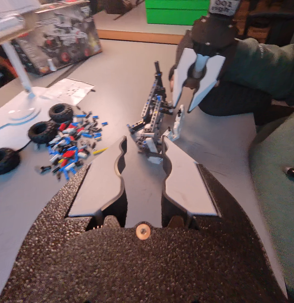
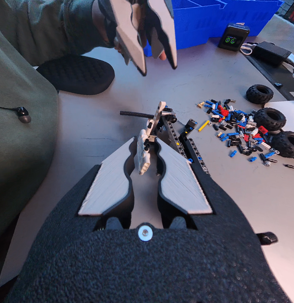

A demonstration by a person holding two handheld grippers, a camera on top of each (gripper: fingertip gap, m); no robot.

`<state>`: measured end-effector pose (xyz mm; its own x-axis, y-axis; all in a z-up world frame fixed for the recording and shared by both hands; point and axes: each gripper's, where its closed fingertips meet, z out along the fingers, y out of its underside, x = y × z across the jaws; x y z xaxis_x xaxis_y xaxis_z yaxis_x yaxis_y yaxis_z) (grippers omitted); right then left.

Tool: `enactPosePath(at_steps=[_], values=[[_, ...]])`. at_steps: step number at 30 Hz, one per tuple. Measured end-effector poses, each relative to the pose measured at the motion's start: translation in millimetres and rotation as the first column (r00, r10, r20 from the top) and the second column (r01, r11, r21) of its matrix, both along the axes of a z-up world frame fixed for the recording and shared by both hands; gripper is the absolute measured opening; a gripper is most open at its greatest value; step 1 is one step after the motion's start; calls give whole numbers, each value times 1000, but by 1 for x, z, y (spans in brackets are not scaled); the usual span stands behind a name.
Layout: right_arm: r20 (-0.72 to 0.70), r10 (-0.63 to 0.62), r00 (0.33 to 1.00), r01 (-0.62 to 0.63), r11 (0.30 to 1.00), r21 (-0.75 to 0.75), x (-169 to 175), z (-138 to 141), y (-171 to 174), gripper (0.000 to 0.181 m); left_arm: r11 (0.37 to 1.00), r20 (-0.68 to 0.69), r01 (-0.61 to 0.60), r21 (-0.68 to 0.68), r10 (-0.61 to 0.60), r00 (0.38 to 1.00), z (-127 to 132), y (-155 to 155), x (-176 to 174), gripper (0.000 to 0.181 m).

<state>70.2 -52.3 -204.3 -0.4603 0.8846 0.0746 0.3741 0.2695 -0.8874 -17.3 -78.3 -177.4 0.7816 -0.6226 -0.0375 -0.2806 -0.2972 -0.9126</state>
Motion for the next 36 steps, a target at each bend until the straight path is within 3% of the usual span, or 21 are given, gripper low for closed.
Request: enactPosePath(at_steps=[3, 6, 14, 17, 26, 31, 36], values=[[30, 0, 1000, 0, 1000, -4, 0, -6, 1, 20, 990, -82, 134, -46, -138, 987, -18, 7, 39, 35], [53, 4, 999, -4, 1000, 5, -2, -11, -2, 20, 973, -170, 213, -92, -226, 959, -31, 12, 57, 26], [104, -9, 995, 6, 1000, 30, -17, -19, -15, 22, 942, -275, 272, -194, -319, 907, -51, 16, 64, 8], [120, -46, 992, 40, 998, 50, -21, -23, -13, 22, 942, -262, 273, -198, -319, 911, -51, 15, 65, 7], [148, -138, 979, 116, 982, 147, -25, -27, -12, 19, 932, -52, 268, -245, -289, 956, -47, 13, 71, 4], [164, -161, 973, 132, 976, 173, -27, -33, -15, 17, 929, -61, 264, -261, -288, 956, -47, 13, 73, 2], [186, -137, 973, 119, 987, 104, -27, -31, -20, 13, 920, -27, 291, -262, -309, 951, -44, 8, 76, 1]])
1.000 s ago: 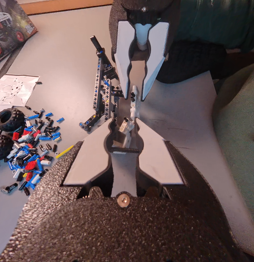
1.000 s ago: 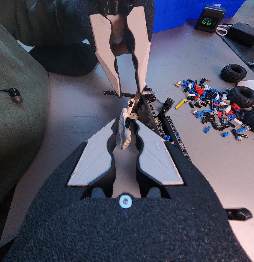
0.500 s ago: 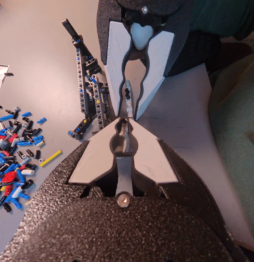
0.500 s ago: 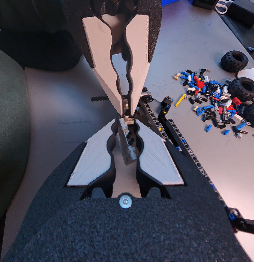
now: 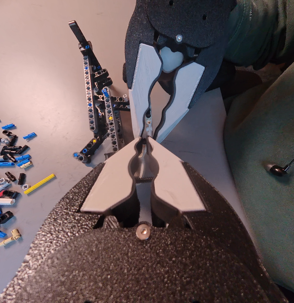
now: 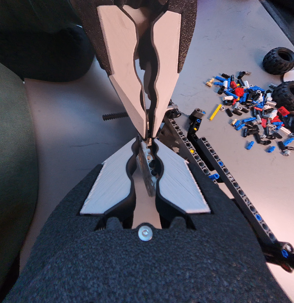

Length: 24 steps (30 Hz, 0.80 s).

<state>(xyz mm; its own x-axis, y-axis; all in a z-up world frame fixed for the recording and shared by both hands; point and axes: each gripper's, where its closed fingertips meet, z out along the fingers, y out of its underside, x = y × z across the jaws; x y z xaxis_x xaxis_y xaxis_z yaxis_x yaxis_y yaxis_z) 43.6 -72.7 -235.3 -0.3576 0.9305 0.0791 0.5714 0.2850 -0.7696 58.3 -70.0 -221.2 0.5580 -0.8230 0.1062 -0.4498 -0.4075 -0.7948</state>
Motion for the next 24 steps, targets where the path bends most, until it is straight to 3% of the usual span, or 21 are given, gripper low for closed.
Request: enactPosePath(at_steps=[6, 7, 8, 9, 10, 12, 16, 21, 24], values=[[46, 43, 998, -41, 998, -41, 2, 1, -4, 9, 1000, 64, 13, -2, -13, 998, 6, -3, 2, 1], [111, 51, 992, -50, 999, -11, 6, -9, -2, 9, 1000, 134, 12, 12, -13, 991, 17, -2, 4, 1], [120, 63, 991, -66, 998, 20, 6, -17, -2, 8, 1000, 275, 7, 31, -15, 961, 46, -2, 7, 2], [93, 82, 992, -81, 997, -16, 4, -15, -9, 8, 996, 294, -18, 85, -8, 956, 66, 2, 1, 1], [85, 88, 992, -82, 994, -67, 3, -11, -15, 8, 990, 198, -47, 133, 20, 980, 69, 9, -9, 3], [81, 87, 993, -84, 995, -50, 1, -7, -13, 9, 989, 176, -73, 128, 49, 983, 74, 15, -19, 2], [77, 66, 995, -63, 997, -36, 4, -8, -5, 10, 974, 129, -197, 114, 182, 975, 56, 36, -50, 3], [49, 60, 997, -59, 998, -32, 3, -7, -5, 11, 911, -63, -394, 122, 404, 913, -3, 81, -105, 4], [32, 57, 998, -55, 998, -41, 2, -7, -4, 11, 868, -148, -467, 167, 491, 859, -26, 105, -131, 4]])
